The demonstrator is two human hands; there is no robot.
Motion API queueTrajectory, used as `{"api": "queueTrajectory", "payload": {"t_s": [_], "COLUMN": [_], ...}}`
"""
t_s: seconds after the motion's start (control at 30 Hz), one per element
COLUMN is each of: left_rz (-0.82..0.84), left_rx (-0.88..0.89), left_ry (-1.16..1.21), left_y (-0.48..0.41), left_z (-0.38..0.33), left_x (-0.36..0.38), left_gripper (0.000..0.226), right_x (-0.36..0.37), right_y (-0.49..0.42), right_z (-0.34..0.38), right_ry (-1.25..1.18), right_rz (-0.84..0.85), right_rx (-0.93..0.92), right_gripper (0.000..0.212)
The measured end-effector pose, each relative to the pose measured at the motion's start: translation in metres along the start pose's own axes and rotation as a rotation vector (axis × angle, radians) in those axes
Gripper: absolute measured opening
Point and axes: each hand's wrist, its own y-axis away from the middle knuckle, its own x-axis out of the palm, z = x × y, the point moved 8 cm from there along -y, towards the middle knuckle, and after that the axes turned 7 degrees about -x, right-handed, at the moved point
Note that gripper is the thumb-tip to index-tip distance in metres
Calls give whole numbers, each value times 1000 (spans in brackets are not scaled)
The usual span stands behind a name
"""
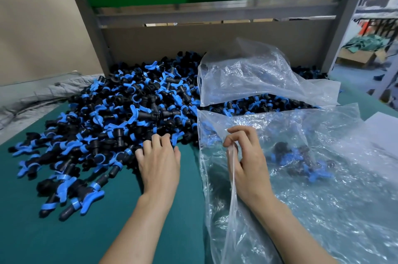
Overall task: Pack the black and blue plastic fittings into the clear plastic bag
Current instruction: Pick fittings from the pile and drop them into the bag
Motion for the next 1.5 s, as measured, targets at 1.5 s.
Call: {"api": "queueTrajectory", "payload": {"t_s": [1.5], "left_rz": [71], "left_rx": [-438], "left_ry": [1358], "left_y": [-2], "left_z": [35], "left_x": [-5], "left_gripper": [33], "right_x": [-8], "right_y": [-3], "right_z": [2], "right_ry": [-27], "right_rz": [-66], "right_rx": [2], "right_gripper": [17]}}
